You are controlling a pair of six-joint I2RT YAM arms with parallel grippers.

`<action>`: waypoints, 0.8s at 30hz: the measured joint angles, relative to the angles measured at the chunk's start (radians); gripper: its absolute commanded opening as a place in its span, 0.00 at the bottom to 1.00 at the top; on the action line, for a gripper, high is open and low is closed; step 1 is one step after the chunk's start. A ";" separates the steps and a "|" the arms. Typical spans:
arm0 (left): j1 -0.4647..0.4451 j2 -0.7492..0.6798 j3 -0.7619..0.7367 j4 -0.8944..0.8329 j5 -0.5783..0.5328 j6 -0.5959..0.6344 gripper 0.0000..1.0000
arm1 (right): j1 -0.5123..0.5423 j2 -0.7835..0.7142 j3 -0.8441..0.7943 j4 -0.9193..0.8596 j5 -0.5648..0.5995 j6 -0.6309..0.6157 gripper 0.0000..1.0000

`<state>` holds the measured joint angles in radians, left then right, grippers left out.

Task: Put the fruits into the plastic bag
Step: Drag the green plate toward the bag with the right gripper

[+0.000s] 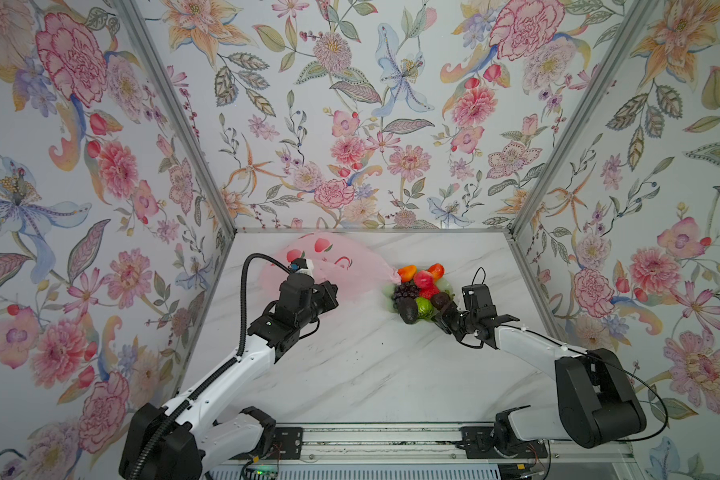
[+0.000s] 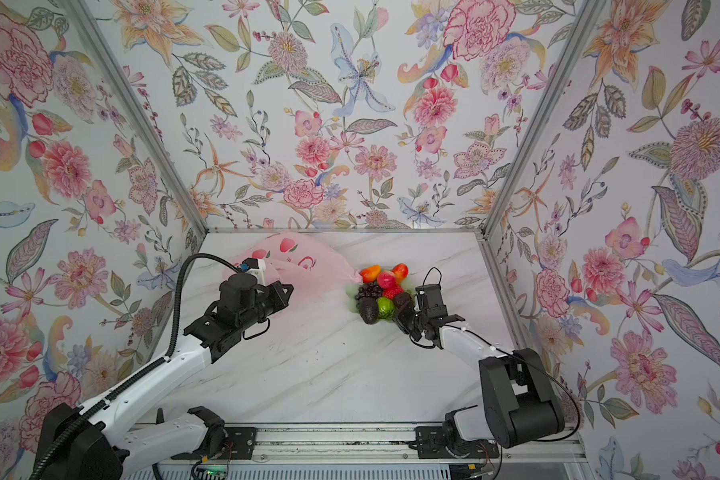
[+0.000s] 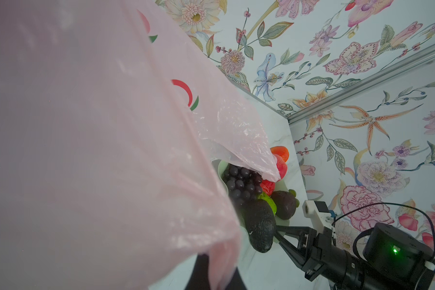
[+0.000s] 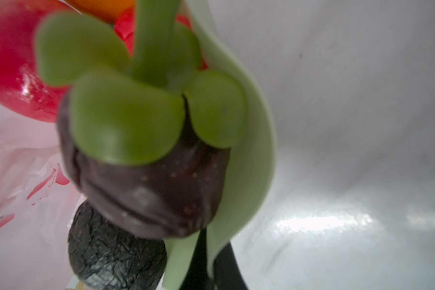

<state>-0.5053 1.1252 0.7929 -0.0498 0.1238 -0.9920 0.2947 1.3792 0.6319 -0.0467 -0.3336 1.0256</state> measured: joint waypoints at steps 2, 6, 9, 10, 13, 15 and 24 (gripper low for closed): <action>0.000 -0.001 0.000 0.000 0.000 0.000 0.00 | 0.026 -0.031 -0.029 -0.003 0.001 0.001 0.00; 0.000 -0.009 0.000 0.000 0.000 0.000 0.00 | 0.090 -0.089 -0.086 -0.001 0.005 0.010 0.00; 0.000 -0.019 0.000 0.000 0.000 0.000 0.00 | 0.141 -0.122 -0.125 0.014 0.009 0.019 0.00; 0.000 -0.022 0.000 0.000 0.000 0.000 0.00 | 0.158 -0.131 -0.134 0.019 0.009 0.023 0.00; 0.000 -0.028 0.000 -0.001 0.000 0.000 0.00 | 0.203 -0.140 -0.151 0.037 0.008 0.026 0.00; 0.000 -0.034 0.000 -0.002 0.000 0.000 0.00 | 0.231 -0.140 -0.153 0.046 0.008 0.026 0.00; 0.000 -0.066 -0.004 0.000 0.000 0.000 0.00 | 0.354 -0.040 -0.090 0.079 -0.011 -0.017 0.00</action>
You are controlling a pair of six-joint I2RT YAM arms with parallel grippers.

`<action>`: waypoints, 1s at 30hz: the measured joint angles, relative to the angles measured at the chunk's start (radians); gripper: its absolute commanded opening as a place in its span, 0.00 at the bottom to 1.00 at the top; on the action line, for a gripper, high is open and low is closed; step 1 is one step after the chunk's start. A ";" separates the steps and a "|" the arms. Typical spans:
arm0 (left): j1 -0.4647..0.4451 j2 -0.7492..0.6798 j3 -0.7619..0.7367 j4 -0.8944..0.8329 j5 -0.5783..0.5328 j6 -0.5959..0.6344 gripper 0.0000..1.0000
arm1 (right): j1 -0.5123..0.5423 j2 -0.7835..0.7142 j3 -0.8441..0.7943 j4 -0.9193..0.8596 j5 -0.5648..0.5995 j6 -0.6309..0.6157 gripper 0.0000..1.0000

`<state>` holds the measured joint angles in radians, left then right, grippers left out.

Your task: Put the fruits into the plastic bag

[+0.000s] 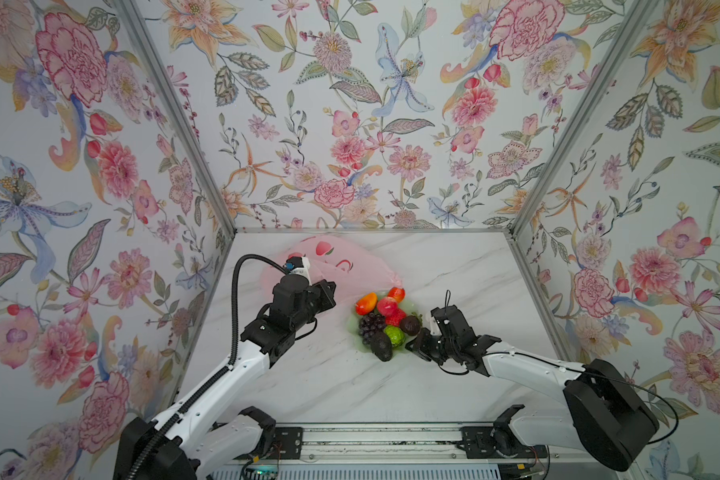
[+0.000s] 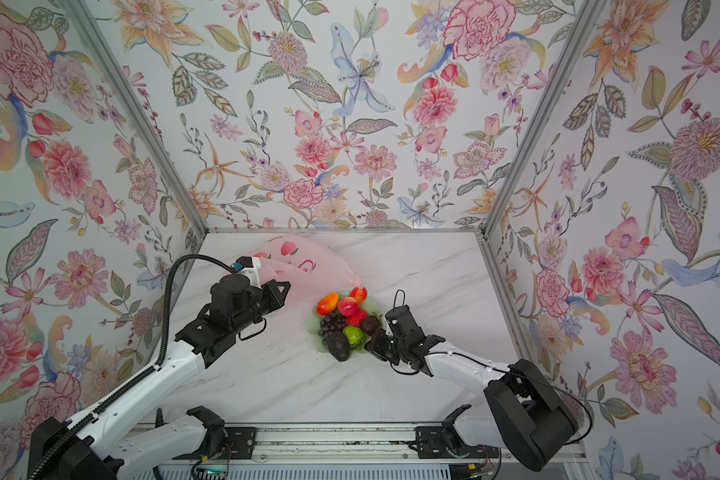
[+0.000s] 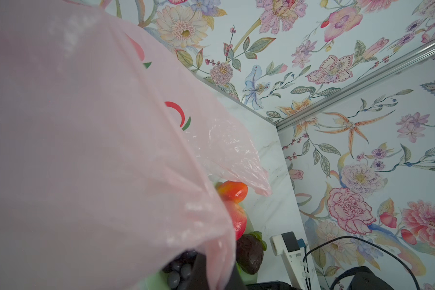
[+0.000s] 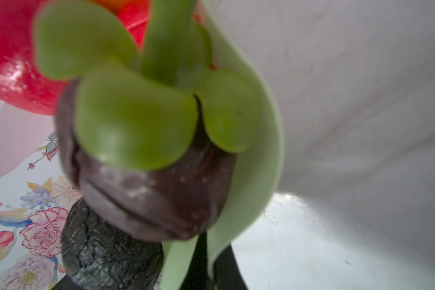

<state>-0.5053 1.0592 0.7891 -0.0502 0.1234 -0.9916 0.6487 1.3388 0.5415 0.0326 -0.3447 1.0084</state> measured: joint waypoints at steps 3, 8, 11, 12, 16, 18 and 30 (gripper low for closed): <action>0.000 -0.004 -0.007 0.000 0.000 0.000 0.00 | 0.053 0.061 0.043 0.018 -0.016 -0.011 0.00; 0.000 -0.014 -0.023 -0.001 0.000 0.005 0.00 | 0.096 0.127 0.082 0.049 -0.046 -0.021 0.07; 0.000 -0.027 -0.034 -0.002 0.001 0.007 0.00 | 0.097 0.140 0.092 0.050 -0.054 -0.032 0.28; 0.000 -0.030 -0.035 -0.002 0.001 0.008 0.00 | 0.097 0.140 0.093 0.050 -0.057 -0.037 0.33; 0.000 -0.035 -0.036 -0.002 0.001 0.011 0.00 | 0.086 0.126 0.095 0.026 -0.061 -0.055 0.49; 0.001 -0.035 -0.036 -0.002 0.001 0.016 0.00 | 0.077 0.096 0.097 -0.007 -0.057 -0.070 0.55; 0.036 -0.068 -0.036 -0.021 0.003 0.050 0.00 | 0.052 -0.162 0.354 -0.401 0.051 -0.225 0.80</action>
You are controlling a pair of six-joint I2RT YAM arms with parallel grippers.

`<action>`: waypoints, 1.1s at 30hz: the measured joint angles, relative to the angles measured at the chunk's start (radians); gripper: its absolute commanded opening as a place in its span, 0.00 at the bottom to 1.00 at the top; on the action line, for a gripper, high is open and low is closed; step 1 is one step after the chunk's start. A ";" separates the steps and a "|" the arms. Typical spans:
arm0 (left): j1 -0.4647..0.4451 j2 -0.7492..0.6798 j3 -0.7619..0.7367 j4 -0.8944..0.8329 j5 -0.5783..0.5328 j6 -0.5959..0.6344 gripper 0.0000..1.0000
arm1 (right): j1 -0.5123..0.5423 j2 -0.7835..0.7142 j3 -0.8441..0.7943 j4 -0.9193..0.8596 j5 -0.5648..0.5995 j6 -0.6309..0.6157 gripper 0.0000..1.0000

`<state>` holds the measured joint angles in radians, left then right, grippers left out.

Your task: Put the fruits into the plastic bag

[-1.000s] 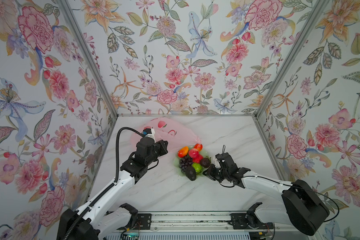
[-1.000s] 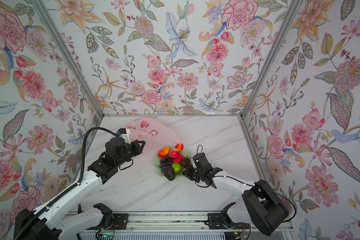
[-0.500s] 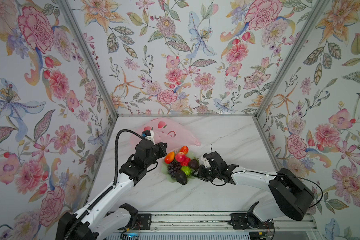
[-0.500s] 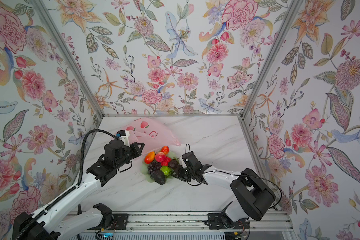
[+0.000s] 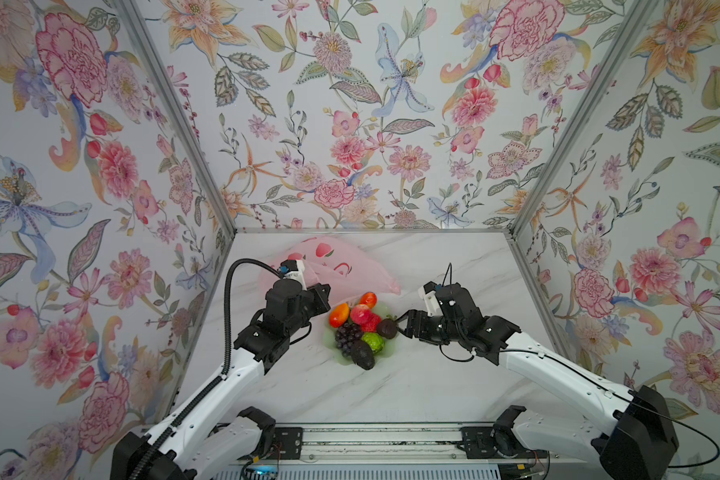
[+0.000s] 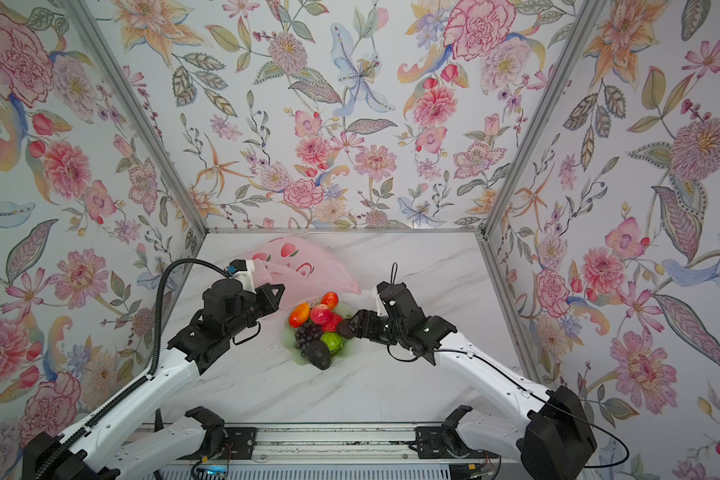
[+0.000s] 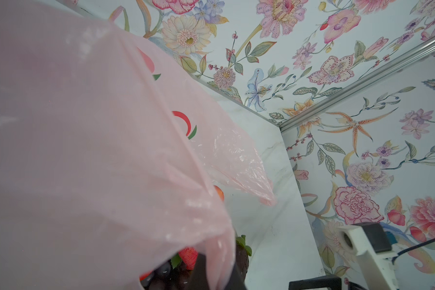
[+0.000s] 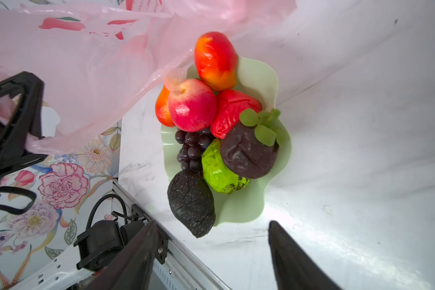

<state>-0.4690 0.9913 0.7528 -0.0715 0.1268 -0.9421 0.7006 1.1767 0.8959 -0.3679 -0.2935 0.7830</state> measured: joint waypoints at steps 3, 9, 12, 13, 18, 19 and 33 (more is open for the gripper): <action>0.005 -0.019 -0.006 -0.006 0.000 0.007 0.00 | 0.014 0.067 0.132 -0.098 0.014 -0.064 0.85; 0.012 -0.043 -0.027 -0.016 0.000 0.010 0.00 | 0.063 0.302 0.347 -0.295 0.076 -0.169 0.87; 0.012 -0.050 -0.031 -0.022 0.000 0.010 0.00 | 0.087 0.391 0.401 -0.362 0.109 -0.189 0.86; 0.013 -0.054 -0.031 -0.023 0.000 0.010 0.00 | 0.092 0.415 0.416 -0.380 0.119 -0.192 0.86; 0.013 -0.077 -0.037 -0.026 -0.002 0.010 0.00 | 0.112 0.523 0.485 -0.436 0.158 -0.195 0.82; 0.013 -0.080 -0.038 -0.026 -0.003 0.010 0.00 | 0.112 0.536 0.493 -0.442 0.163 -0.194 0.81; 0.029 -0.089 -0.046 -0.049 -0.002 0.010 0.00 | 0.112 0.668 0.586 -0.499 0.224 -0.163 0.71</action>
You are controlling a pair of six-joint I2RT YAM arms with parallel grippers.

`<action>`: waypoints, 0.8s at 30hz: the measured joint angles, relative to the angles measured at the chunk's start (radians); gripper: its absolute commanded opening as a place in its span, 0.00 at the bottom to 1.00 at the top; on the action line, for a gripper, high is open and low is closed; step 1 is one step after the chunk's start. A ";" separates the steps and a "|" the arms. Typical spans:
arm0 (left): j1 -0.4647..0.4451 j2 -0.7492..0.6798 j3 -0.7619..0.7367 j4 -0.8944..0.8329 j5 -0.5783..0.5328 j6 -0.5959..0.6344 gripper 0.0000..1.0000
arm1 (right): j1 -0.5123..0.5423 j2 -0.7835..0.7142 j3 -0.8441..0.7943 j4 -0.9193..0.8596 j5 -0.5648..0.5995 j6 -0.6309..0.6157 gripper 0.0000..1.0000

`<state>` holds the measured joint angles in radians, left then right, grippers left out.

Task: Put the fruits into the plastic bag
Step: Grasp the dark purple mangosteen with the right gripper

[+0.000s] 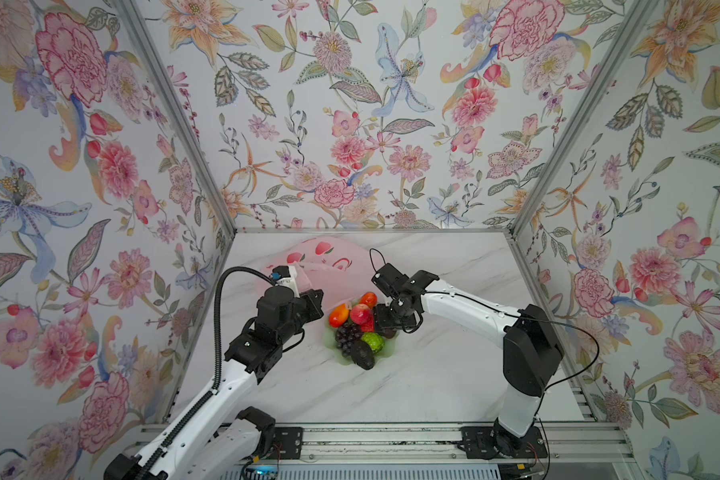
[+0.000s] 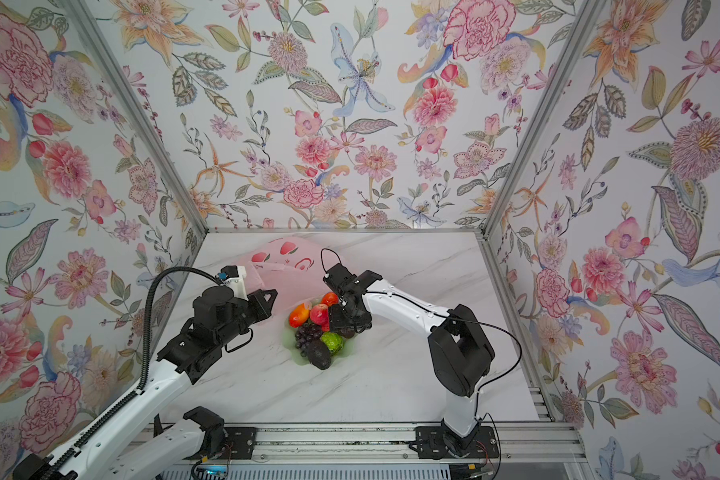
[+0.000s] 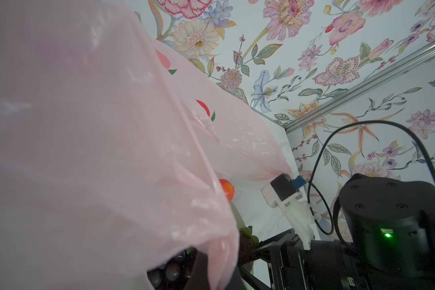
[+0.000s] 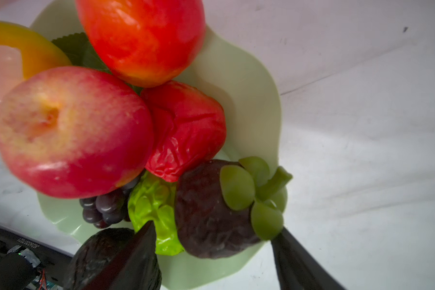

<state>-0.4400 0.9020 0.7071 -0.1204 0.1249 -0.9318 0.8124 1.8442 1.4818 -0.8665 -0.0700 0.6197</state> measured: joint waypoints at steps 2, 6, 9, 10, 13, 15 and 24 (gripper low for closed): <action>0.007 0.000 0.000 0.000 0.002 0.000 0.00 | 0.000 0.017 0.011 -0.006 0.002 0.002 0.70; 0.022 0.000 0.000 0.000 0.005 0.000 0.00 | 0.000 0.037 0.020 -0.013 0.004 0.003 0.66; 0.030 0.000 0.000 0.000 0.011 0.000 0.00 | 0.000 0.046 0.032 -0.022 0.005 0.003 0.61; 0.031 0.000 0.000 0.000 0.014 0.000 0.00 | 0.000 0.049 0.037 -0.023 0.007 0.004 0.59; 0.035 0.000 0.000 0.000 0.026 0.001 0.00 | 0.000 0.050 0.039 -0.023 0.016 0.008 0.51; 0.036 0.000 0.000 0.000 0.029 0.001 0.00 | 0.000 0.050 0.039 -0.023 0.025 0.009 0.47; 0.036 0.000 -0.001 0.000 0.029 0.000 0.00 | 0.000 0.013 0.034 -0.021 0.053 0.010 0.41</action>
<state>-0.4038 0.9020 0.7063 -0.1200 0.1539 -0.9314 0.8120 1.8568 1.5162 -0.8871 -0.0170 0.6292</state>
